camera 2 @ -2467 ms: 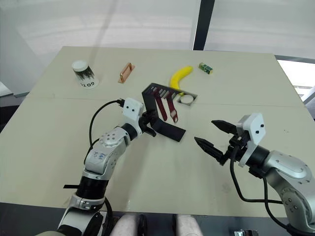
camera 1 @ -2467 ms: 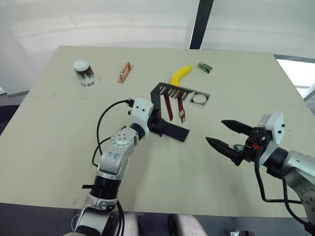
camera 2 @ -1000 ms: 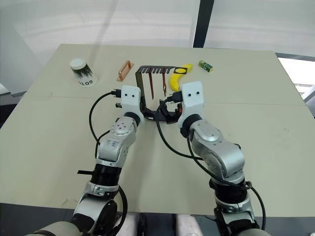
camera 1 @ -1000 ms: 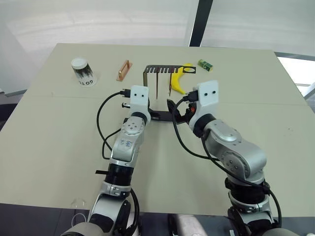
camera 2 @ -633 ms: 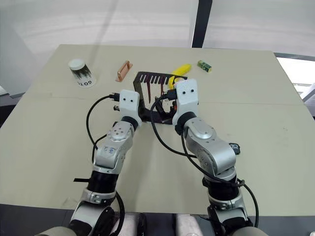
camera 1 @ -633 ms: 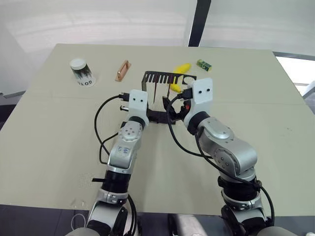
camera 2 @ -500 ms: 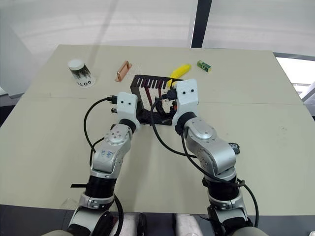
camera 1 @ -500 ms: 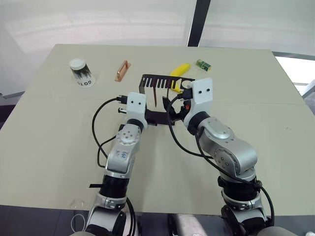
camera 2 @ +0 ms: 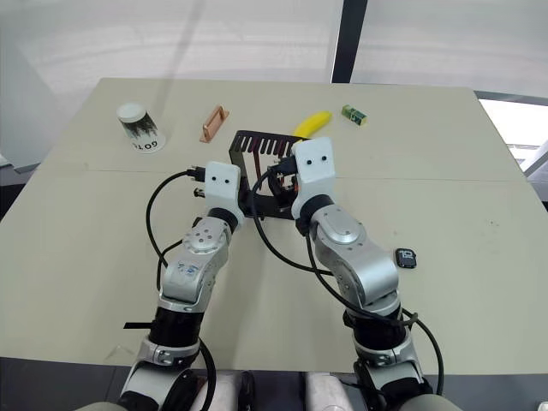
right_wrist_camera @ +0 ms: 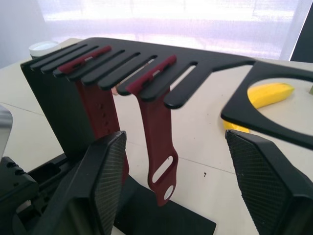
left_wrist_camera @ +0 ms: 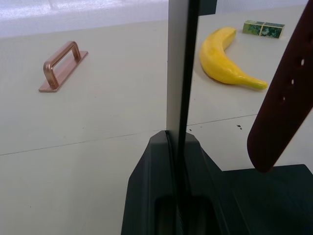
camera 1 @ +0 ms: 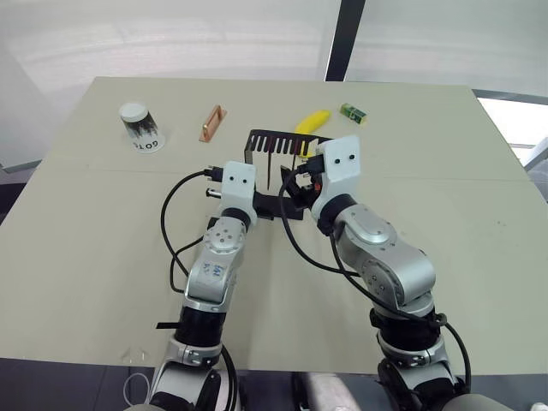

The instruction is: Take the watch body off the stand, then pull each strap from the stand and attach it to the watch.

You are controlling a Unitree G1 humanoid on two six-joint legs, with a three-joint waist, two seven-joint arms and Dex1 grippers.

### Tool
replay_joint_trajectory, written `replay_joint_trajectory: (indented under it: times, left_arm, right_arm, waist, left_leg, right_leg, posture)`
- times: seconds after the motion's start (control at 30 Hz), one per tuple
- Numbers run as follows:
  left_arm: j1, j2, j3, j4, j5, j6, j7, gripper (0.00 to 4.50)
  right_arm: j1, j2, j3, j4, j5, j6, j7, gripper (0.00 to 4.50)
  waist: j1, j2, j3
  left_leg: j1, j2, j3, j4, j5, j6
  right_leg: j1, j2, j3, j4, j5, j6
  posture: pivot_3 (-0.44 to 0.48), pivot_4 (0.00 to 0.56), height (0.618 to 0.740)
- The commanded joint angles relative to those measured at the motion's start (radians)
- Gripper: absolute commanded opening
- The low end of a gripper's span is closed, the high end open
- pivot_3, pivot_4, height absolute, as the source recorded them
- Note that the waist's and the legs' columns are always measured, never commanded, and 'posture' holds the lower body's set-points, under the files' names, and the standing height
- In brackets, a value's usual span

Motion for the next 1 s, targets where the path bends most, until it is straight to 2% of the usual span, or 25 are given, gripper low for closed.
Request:
replay_joint_trajectory:
  times: [0.03,0.17,0.2,0.27,0.37,0.43,0.47,1.0]
  left_arm:
    - [-0.005,-0.015,0.006,0.015,-0.001,0.000,0.001,0.00]
    - [-0.007,-0.022,0.006,0.017,0.003,-0.002,0.002,0.00]
    - [-0.005,-0.024,0.005,0.015,0.004,-0.002,0.001,0.00]
    - [-0.001,-0.027,0.004,0.012,0.006,-0.001,0.000,0.00]
    - [0.003,-0.030,0.003,0.010,0.008,-0.001,-0.002,0.00]
    - [0.004,-0.030,0.005,0.011,0.008,-0.001,-0.003,0.00]
    - [0.004,-0.031,0.005,0.011,0.008,0.000,-0.003,0.00]
    - [0.012,-0.036,0.009,0.010,0.006,-0.003,-0.003,0.00]
  right_arm:
    - [-0.017,0.017,0.010,0.000,-0.025,-0.039,0.015,3.65]
    - [-0.019,0.029,0.020,0.022,-0.044,-0.066,0.022,3.65]
    - [-0.017,0.033,0.020,0.025,-0.048,-0.071,0.022,3.39]
    - [-0.015,0.039,0.020,0.029,-0.056,-0.081,0.021,2.80]
    - [-0.012,0.038,0.022,0.035,-0.068,-0.095,0.024,1.18]
    - [-0.011,0.039,0.021,0.038,-0.072,-0.100,0.029,0.32]
    - [-0.010,0.039,0.020,0.037,-0.073,-0.103,0.031,0.03]
    - [0.009,-0.005,0.051,-0.023,-0.122,-0.114,0.079,0.03]
  waist:
    - [0.000,0.000,0.000]
    - [-0.001,0.000,0.000]
    - [-0.001,0.000,0.000]
    - [-0.001,0.000,0.000]
    - [-0.001,0.000,0.000]
    - [0.000,0.000,0.000]
    - [0.000,0.000,0.000]
    - [0.000,0.000,0.000]
  left_leg:
    - [0.000,0.000,0.000,0.000,0.000,0.000]
    - [0.000,0.000,0.000,0.000,0.000,0.000]
    - [0.000,0.000,0.000,0.000,0.000,0.000]
    - [0.000,0.000,0.000,0.000,0.000,0.000]
    - [0.000,0.000,0.000,0.000,0.000,0.000]
    - [0.000,0.000,0.000,0.000,0.000,0.000]
    - [0.000,0.000,0.000,0.000,0.000,0.000]
    - [0.000,0.000,0.000,0.000,0.000,0.000]
  right_leg:
    - [0.000,0.000,0.000,0.000,0.000,0.000]
    - [0.000,0.000,0.000,0.000,0.000,0.000]
    - [0.000,0.000,0.000,0.000,0.000,0.000]
    - [0.000,0.000,0.000,0.000,0.000,0.000]
    - [0.000,0.000,0.000,0.000,0.000,0.000]
    - [0.000,0.000,0.000,0.000,0.000,0.000]
    - [0.000,0.000,0.000,0.000,0.000,0.000]
    - [0.000,0.000,0.000,0.000,0.000,0.000]
  posture:
    - [0.000,0.150,0.740]
    - [0.000,0.150,0.740]
    - [0.000,0.150,0.740]
    - [0.000,0.150,0.740]
    - [0.000,0.150,0.740]
    - [0.000,0.150,0.740]
    - [0.000,0.150,0.740]
    - [0.000,0.150,0.740]
